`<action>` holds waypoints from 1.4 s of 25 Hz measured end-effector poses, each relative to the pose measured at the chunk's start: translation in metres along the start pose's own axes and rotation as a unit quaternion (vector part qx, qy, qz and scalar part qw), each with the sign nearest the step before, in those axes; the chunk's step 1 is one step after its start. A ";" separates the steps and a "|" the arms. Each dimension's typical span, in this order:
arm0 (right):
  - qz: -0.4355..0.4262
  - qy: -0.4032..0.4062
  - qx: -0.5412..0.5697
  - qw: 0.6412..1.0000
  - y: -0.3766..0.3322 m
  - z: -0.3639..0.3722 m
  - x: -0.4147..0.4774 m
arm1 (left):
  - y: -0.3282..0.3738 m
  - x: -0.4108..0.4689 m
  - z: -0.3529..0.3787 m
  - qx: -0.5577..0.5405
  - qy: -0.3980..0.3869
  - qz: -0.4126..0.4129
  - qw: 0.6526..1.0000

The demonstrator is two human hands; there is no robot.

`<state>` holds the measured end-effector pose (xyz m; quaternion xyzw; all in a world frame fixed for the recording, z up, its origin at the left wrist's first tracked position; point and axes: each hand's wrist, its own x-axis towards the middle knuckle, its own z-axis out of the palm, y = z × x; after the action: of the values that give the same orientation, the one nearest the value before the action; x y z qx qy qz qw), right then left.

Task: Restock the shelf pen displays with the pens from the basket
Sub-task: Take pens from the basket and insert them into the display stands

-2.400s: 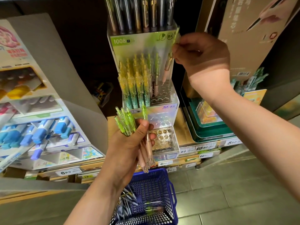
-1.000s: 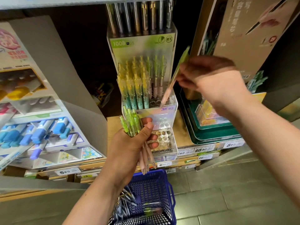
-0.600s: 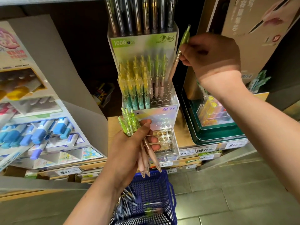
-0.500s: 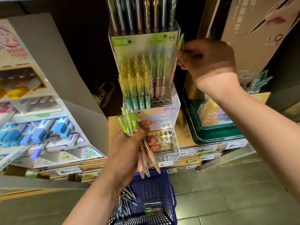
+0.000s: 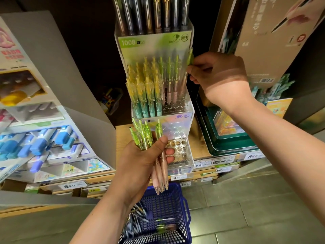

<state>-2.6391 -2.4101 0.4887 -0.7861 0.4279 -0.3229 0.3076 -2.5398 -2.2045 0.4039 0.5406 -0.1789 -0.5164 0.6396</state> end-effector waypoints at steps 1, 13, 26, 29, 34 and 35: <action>-0.006 -0.001 -0.010 1.000 0.000 0.001 0.000 | -0.001 0.000 0.000 0.006 -0.001 0.002 1.000; 0.026 -0.086 -0.061 0.994 0.003 -0.002 -0.030 | 0.000 -0.003 0.002 -0.019 -0.006 0.012 1.000; 0.186 -0.210 0.408 0.869 0.003 0.020 -0.078 | 0.003 -0.003 0.003 -0.060 0.008 -0.013 0.998; 0.155 -0.055 0.428 0.889 -0.007 0.005 -0.053 | 0.003 -0.004 -0.002 -0.033 0.007 -0.023 0.999; 0.008 0.062 0.323 0.944 -0.018 -0.003 -0.024 | 0.003 -0.007 -0.002 -0.032 -0.011 -0.028 0.999; -0.011 0.066 0.296 0.953 -0.019 0.001 -0.022 | 0.002 -0.007 -0.002 -0.038 -0.012 -0.023 0.999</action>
<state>-2.6386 -2.3819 0.4974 -0.6413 0.3234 -0.4900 0.4940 -2.5402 -2.1974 0.4078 0.5133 -0.1540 -0.5443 0.6454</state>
